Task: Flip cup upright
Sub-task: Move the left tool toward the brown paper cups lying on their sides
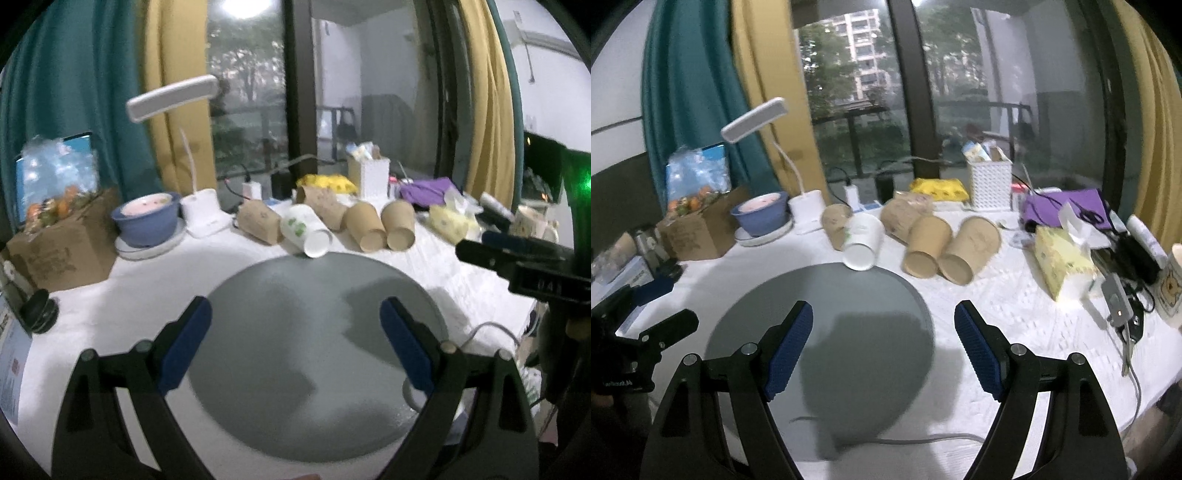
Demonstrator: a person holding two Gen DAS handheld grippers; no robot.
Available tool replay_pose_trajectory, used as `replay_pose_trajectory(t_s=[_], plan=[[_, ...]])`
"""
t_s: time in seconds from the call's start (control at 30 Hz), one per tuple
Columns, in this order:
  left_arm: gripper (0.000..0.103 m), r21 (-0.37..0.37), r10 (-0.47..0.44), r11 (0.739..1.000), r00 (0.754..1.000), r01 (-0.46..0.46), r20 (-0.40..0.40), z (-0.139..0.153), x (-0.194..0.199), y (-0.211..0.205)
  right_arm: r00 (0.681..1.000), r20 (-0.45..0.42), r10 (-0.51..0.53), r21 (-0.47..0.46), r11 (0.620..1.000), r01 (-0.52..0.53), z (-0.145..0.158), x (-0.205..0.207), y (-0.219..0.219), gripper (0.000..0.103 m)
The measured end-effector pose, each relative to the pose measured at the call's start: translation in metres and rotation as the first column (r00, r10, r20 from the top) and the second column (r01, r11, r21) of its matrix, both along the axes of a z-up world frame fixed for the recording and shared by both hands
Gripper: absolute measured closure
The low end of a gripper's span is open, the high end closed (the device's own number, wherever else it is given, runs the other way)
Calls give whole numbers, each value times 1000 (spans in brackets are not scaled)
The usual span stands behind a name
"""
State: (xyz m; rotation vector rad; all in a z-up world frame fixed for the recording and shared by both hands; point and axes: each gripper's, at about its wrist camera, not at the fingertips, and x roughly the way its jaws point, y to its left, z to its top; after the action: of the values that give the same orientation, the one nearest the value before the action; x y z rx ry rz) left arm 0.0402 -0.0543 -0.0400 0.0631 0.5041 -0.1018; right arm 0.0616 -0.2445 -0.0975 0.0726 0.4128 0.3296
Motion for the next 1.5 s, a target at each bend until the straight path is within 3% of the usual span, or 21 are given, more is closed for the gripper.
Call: replay_pose_trajectory(t_s=[0.47,0.8,1.5], plan=[[9,86,-118,988,990,125,-78,2,71,-70,993,-5,-116,60,991,116,-12,37,-75,21],[9,119,-206,969,974,216,-93,6,129,-124,987,32,-155,12,988,155,-6,63,-107,21],[10,123,-304,934,927,335,-218,-26,229,-191,983,20,-181,-74,981,182,-10,122,-127,21]])
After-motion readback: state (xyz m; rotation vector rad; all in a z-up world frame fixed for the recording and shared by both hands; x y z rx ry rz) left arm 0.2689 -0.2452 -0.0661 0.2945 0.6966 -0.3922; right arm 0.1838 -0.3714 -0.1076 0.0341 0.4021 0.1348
